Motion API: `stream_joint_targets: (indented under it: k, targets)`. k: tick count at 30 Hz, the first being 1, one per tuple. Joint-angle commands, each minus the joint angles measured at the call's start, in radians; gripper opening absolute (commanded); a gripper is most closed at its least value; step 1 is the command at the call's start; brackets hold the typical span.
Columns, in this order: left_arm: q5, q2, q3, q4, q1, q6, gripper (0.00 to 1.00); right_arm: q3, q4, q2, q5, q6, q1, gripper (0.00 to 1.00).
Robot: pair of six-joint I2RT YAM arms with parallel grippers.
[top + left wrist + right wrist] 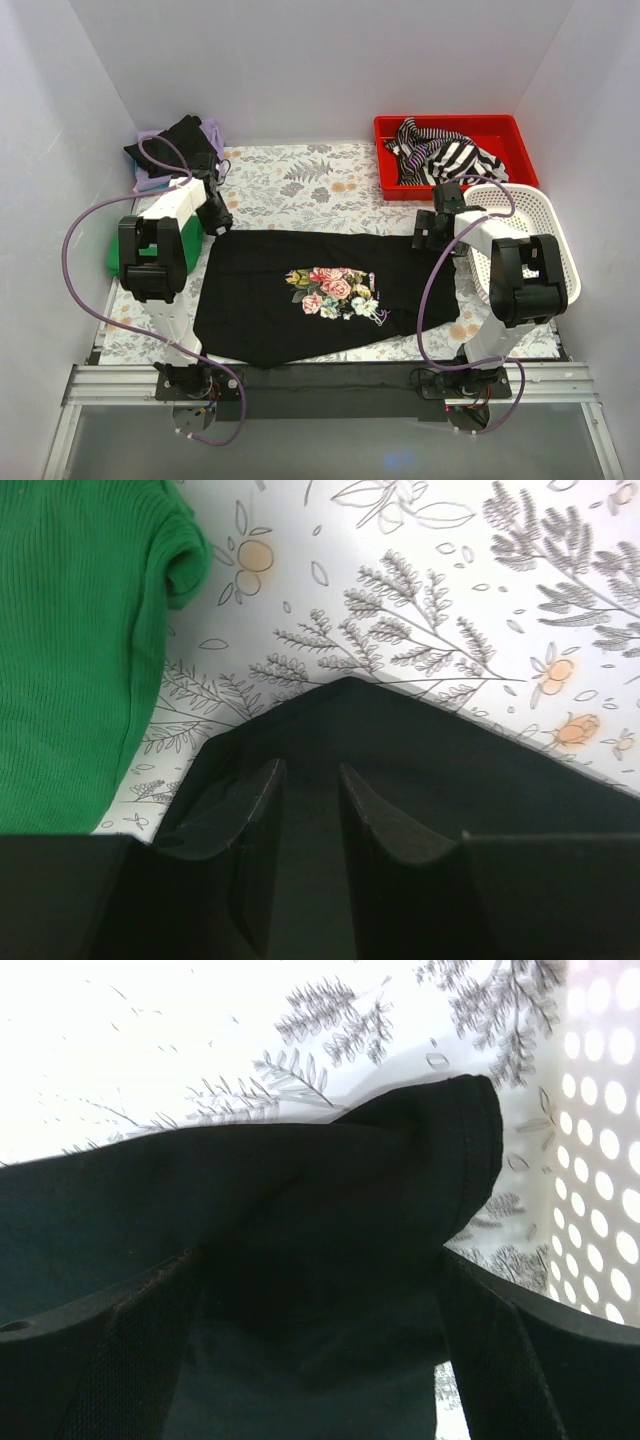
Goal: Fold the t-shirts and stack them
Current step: Flatten the tshirt out
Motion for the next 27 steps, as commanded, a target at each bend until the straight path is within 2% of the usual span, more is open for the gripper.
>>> stream_joint_targets:
  k: [1, 7, 15, 19, 22, 27]
  targets:
    - [-0.013, -0.047, -0.054, 0.020, 0.024, -0.010, 0.27, 0.018, 0.028, 0.057, -0.017, -0.010, -0.039, 0.98]
    - [-0.003, -0.049, -0.102, 0.047, 0.025, -0.013, 0.27, 0.040, 0.046, 0.099, -0.065, -0.030, -0.039, 0.98]
    - [-0.041, -0.046, -0.037, 0.103, 0.028, -0.059, 0.29, 0.048, 0.060, 0.100, -0.079, -0.041, -0.039, 0.98]
    - [-0.028, 0.021, -0.008, 0.087, 0.028, -0.056, 0.31, 0.052, 0.062, 0.123, -0.083, -0.045, -0.039, 0.98]
    - [-0.016, 0.094, 0.016, 0.055, 0.028, -0.045, 0.30, 0.051, 0.074, 0.143, -0.100, -0.042, -0.039, 0.91]
    - [-0.001, 0.122, -0.004, 0.066, 0.028, -0.030, 0.30, 0.054, 0.080, 0.171, -0.109, -0.042, -0.039, 0.71]
